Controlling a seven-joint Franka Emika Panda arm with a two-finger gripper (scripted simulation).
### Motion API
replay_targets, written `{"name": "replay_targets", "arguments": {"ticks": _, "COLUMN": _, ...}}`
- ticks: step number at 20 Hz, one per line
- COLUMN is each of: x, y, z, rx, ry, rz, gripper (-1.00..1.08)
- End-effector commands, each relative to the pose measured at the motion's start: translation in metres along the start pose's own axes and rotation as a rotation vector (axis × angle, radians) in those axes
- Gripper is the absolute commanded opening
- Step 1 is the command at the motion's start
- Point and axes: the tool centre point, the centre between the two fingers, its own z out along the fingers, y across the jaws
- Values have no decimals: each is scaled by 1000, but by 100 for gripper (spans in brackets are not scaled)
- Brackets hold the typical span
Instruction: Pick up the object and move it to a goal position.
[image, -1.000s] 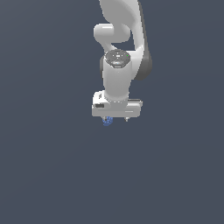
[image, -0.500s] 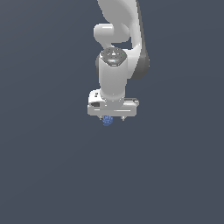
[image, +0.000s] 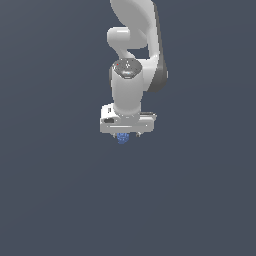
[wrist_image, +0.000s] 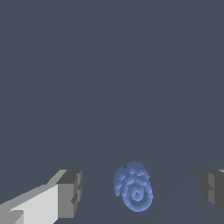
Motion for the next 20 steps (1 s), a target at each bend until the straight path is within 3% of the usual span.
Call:
{"name": "replay_targets", "arguments": {"ticks": 1, "x": -5, "y": 2, "z": 7, "rx": 0, "ry": 0, "rz": -34, "gripper": 100}}
{"name": "replay_targets", "arguments": {"ticks": 20, "x": -72, "y": 19, "z": 70, "rx": 10, "ry": 7, "rz": -431, "gripper": 100}}
